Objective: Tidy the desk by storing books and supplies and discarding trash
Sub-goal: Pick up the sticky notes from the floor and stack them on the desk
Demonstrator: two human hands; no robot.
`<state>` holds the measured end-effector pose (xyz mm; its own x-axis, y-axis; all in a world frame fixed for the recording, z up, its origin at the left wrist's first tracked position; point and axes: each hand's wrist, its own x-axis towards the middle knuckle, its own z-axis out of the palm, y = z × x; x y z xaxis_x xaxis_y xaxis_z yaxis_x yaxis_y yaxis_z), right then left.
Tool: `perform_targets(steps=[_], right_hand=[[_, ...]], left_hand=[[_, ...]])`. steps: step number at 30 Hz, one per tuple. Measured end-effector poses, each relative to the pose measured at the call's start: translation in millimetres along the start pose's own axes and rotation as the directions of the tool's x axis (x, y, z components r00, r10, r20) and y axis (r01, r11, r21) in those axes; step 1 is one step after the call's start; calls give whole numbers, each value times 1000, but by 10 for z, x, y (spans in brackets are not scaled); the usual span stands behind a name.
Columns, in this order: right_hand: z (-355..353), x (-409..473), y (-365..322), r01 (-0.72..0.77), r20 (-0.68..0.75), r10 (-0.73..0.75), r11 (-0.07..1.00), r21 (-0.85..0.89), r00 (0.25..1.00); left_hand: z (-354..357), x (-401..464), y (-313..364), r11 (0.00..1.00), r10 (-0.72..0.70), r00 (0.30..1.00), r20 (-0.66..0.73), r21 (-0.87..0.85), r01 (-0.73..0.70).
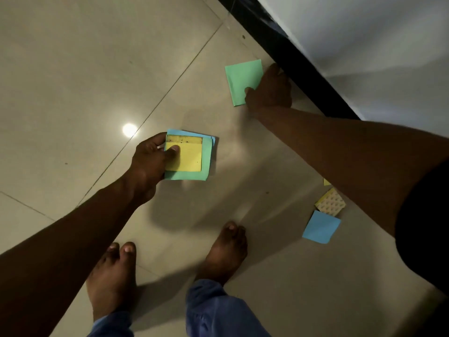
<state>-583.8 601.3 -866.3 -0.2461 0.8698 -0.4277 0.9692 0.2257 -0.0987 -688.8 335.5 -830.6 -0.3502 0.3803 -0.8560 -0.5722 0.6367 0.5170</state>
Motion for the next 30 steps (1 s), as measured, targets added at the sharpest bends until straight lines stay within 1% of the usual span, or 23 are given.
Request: perform_targets(steps=[5, 8, 12, 16, 19, 22, 26, 30], right_hand=[[-27, 117, 21, -30, 31, 27, 995, 100, 999], [-65, 103, 51, -45, 39, 38, 980, 193, 999], [-209, -110, 181, 16, 65, -40, 944, 328, 997], [-351, -430, 368, 76, 61, -107, 923, 378, 992], [-419, -721, 573, 45, 180, -137, 897, 439, 974], [-502, -1019, 756, 4, 318, -178, 877, 480, 931], [-615, -1370, 957, 23, 396, -247, 871, 491, 884], [-679, -1661, 1114, -45, 441, -248, 830, 556, 862]], left_hand=[[-45, -40, -100, 1000, -4, 1000, 8, -17, 4], [-15, -76, -132, 1000, -7, 1000, 22, 12, 7], [89, -177, -95, 998, -5, 997, 73, 56, 1], [227, -327, -3, 995, -10, 992, 125, 97, -3], [338, -456, 59, 992, -8, 985, 172, 129, -14], [427, -601, 123, 984, -1, 970, 244, 174, -43], [506, -748, 124, 968, -5, 956, 292, 242, -69], [584, -852, 46, 950, -7, 955, 298, 301, -87]])
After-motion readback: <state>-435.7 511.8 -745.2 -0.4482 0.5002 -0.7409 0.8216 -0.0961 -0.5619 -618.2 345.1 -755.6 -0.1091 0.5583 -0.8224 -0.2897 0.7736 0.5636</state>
